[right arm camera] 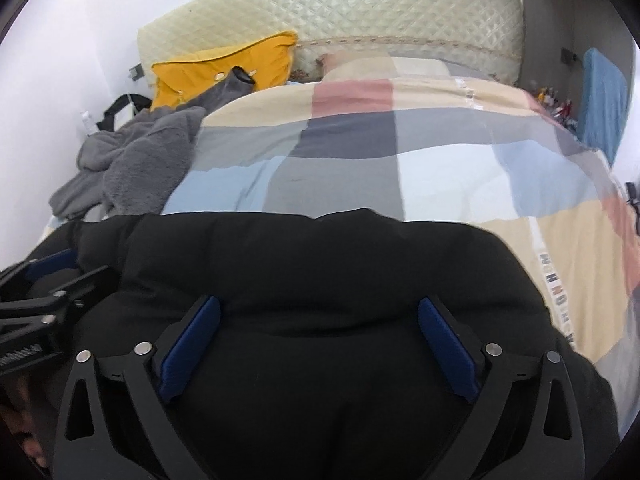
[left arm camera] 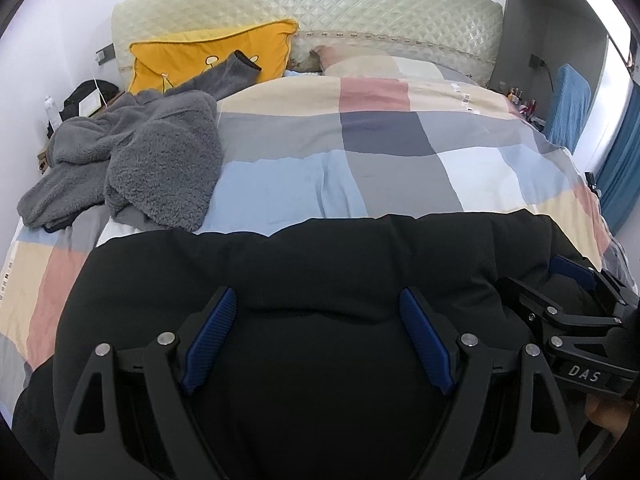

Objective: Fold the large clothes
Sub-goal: 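Lay the folded hem down and open both tools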

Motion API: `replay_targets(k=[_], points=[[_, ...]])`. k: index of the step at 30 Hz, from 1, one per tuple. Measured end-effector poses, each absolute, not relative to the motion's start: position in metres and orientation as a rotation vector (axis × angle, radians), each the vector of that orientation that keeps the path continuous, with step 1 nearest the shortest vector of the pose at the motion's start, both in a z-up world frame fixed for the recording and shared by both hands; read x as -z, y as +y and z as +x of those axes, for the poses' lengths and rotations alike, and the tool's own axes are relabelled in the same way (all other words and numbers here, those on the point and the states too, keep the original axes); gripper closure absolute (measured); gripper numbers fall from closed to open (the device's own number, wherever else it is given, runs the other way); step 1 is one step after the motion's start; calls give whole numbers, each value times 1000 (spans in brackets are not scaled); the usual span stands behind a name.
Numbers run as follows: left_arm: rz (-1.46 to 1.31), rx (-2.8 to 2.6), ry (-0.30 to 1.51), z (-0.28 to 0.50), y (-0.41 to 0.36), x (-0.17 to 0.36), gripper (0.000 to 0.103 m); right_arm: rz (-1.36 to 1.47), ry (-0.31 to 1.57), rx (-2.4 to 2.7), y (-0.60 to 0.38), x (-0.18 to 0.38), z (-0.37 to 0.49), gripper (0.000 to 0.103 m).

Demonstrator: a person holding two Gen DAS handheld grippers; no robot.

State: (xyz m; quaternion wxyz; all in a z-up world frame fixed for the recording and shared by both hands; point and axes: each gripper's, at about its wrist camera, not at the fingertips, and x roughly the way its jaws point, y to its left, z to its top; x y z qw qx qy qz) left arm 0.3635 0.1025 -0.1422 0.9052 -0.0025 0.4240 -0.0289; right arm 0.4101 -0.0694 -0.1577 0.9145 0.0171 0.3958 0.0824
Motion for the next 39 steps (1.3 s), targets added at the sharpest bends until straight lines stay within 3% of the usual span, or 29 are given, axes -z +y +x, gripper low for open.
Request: replay_targets(k=[14,25,33,39], points=[[8,-33,863,332,161,145,18,10,813,-146,-122,162,379,1],[-71,-91,881,304,226,159,17,157,838,-147,-190,176,362,1],[-22,-134,842,287,220,135,15,127,761,-108,-189,139,329,1],[-47,-76,814,272,193,94,10,123,632,-133,-181,72,295,1]])
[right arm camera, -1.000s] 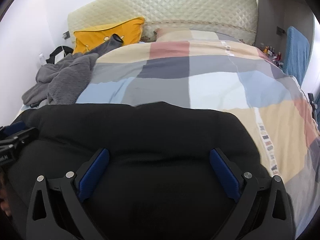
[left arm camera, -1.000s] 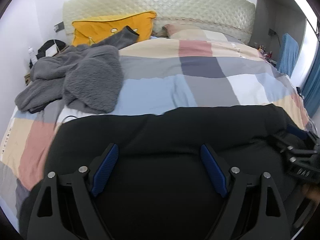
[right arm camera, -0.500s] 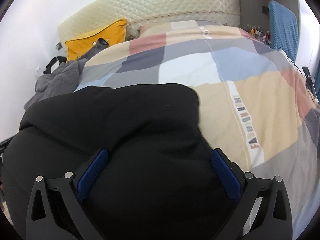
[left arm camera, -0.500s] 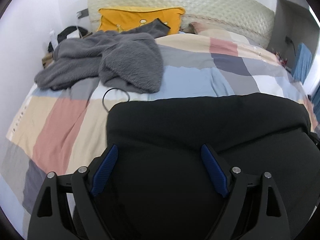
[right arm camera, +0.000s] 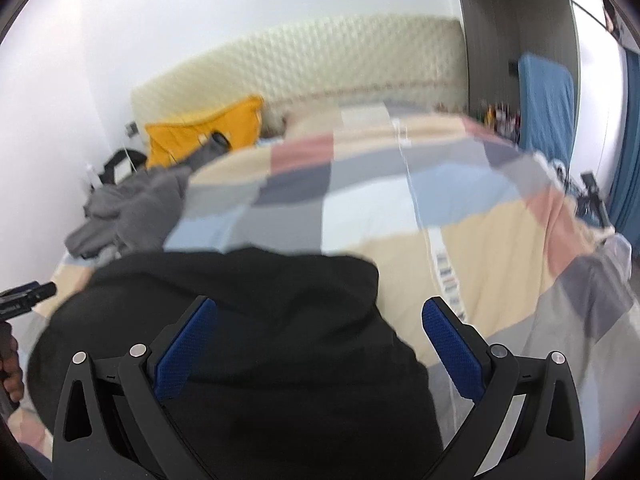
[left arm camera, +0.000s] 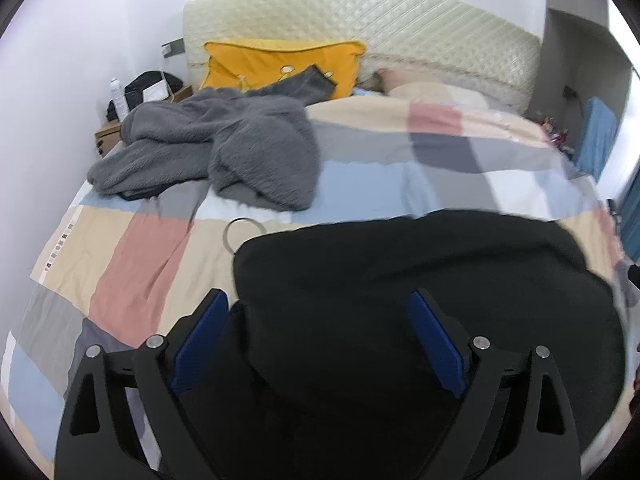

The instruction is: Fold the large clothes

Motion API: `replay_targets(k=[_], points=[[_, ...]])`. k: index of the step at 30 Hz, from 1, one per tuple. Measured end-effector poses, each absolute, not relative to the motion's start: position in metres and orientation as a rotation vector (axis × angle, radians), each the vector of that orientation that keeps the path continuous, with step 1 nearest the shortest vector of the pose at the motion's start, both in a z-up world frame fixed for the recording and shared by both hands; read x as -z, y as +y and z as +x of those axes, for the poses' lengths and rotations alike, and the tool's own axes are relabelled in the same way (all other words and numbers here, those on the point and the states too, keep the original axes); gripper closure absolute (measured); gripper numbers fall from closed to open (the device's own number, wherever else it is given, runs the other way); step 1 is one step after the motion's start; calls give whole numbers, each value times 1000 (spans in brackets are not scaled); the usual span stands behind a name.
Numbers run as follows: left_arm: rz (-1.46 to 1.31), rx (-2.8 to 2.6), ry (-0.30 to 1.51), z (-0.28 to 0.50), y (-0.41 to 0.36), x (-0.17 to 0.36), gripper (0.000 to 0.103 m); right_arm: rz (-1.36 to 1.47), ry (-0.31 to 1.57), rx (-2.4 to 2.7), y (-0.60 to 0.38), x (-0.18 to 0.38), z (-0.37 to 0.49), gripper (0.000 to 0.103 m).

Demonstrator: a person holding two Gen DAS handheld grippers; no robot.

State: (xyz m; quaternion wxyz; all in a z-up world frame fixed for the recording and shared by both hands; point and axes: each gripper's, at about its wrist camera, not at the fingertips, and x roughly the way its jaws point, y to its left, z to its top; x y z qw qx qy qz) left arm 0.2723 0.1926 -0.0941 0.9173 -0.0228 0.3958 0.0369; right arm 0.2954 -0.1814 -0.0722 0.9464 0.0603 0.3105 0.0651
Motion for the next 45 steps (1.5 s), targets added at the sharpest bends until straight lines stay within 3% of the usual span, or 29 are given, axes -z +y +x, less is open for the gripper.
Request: replay_targets(k=[4,25,33,45], points=[[-66,-23,761,253,169,56,0,117,559,-144,-179,30,272,1],[-59,133,491,102,95,-115,0,102,159,-276,-161,-141,74,0],[-50,162,427,30,94,-138,0,68,71,-314,-139,-154,5,0],[-36,158,481,-18,89,-98,0,61,218,-310,-110,-93,-30,0]])
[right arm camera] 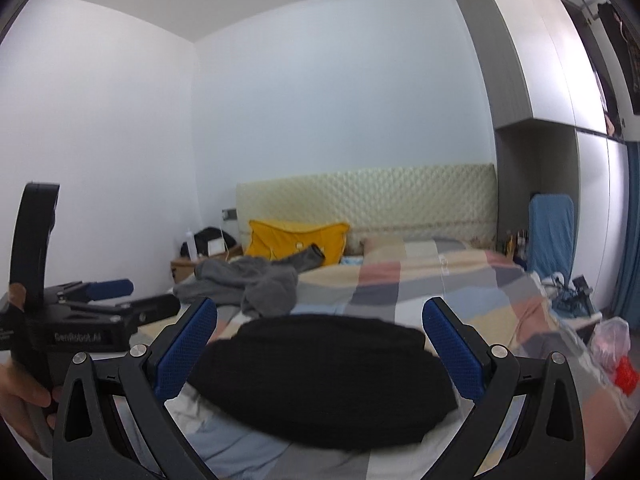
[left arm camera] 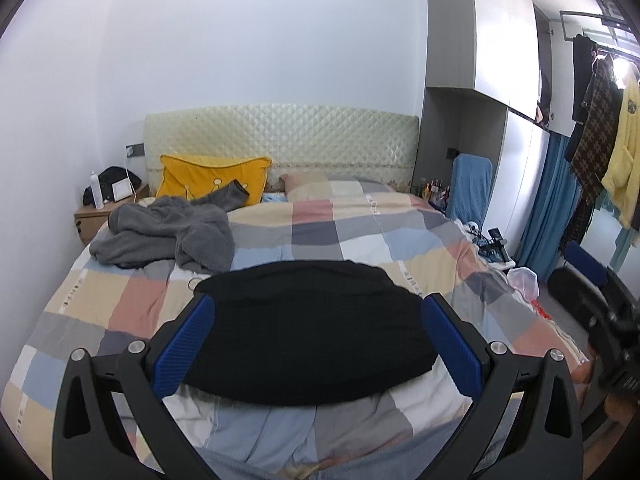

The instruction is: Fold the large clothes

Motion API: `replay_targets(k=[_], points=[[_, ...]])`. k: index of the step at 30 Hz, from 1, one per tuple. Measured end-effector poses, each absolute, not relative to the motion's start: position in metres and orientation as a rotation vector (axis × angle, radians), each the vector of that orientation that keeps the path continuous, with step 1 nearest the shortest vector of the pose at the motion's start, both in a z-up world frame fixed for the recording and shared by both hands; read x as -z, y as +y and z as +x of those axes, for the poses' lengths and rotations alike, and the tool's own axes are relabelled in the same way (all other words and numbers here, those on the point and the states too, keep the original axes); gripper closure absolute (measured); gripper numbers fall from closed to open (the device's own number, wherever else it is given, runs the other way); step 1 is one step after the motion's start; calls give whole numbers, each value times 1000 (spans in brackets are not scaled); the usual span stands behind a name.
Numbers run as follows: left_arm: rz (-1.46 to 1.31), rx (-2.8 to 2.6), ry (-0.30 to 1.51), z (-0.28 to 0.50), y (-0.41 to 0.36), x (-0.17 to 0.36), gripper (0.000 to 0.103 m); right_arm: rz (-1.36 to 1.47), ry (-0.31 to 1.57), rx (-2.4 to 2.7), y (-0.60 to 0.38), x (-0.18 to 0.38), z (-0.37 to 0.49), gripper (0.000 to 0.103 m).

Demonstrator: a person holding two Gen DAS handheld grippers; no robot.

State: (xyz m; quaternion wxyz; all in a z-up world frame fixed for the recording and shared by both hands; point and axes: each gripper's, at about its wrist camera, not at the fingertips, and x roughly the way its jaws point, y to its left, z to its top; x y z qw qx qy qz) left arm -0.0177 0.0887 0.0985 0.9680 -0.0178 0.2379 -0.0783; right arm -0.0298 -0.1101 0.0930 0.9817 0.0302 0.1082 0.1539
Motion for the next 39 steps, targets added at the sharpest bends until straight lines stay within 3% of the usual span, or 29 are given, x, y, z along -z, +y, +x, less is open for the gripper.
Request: replay_targets(k=[15,39], points=[[-45,130,545,-26,89,-50,0,92,372,-257,-103,-33,-31,0],[-62,90,655,-13,96,-12,0,83,425,-226,-101,-4,-21,0]])
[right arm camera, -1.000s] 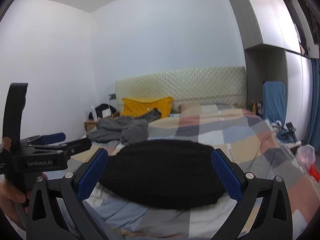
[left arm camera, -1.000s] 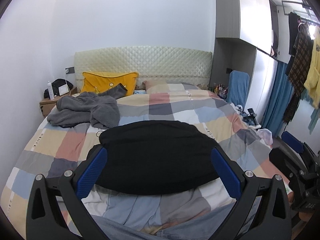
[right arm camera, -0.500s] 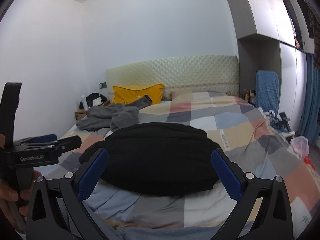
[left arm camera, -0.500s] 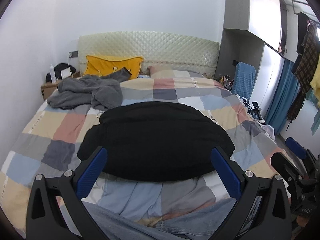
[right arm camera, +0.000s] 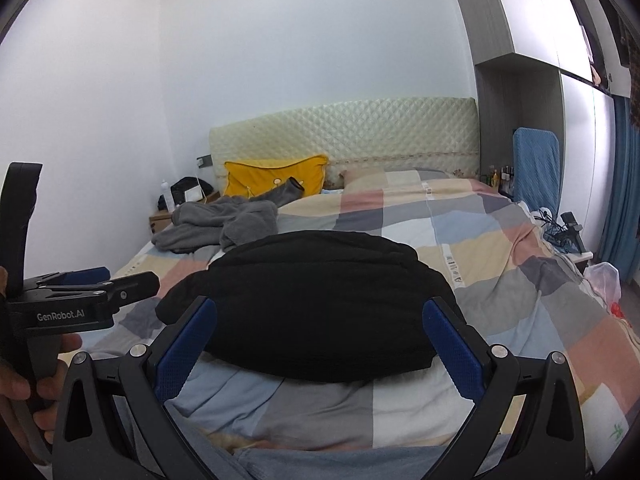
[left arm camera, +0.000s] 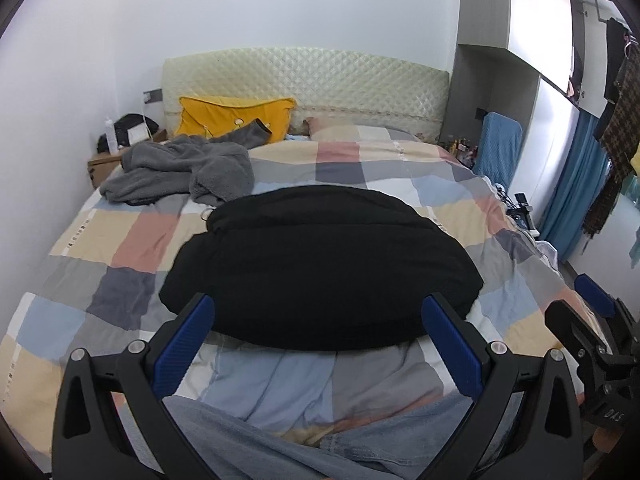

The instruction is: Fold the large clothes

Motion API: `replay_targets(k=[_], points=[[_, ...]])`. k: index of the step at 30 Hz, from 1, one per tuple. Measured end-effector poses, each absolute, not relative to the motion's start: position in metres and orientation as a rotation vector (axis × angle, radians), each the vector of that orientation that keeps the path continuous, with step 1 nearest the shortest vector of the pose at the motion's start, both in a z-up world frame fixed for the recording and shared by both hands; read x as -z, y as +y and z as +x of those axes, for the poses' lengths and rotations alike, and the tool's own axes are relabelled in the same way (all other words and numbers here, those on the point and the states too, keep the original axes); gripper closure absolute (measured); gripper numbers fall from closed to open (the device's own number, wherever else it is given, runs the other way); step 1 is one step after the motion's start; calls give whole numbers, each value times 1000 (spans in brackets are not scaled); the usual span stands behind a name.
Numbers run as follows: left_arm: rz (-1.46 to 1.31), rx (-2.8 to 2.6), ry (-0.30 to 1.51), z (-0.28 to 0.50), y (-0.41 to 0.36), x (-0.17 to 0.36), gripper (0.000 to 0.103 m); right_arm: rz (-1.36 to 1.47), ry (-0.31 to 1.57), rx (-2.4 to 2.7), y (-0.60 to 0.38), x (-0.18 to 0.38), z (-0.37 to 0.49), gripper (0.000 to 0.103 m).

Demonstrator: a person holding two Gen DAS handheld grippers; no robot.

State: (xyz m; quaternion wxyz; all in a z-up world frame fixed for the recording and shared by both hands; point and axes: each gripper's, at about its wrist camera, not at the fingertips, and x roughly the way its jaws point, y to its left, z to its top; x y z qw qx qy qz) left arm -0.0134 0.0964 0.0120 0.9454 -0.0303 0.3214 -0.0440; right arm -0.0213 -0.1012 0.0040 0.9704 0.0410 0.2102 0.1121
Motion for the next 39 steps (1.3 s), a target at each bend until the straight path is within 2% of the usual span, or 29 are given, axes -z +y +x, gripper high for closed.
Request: replay_targets(k=[39], points=[[-12,40,682,-11,95,-2,0,82,456,-200,-100,4,-16,0]])
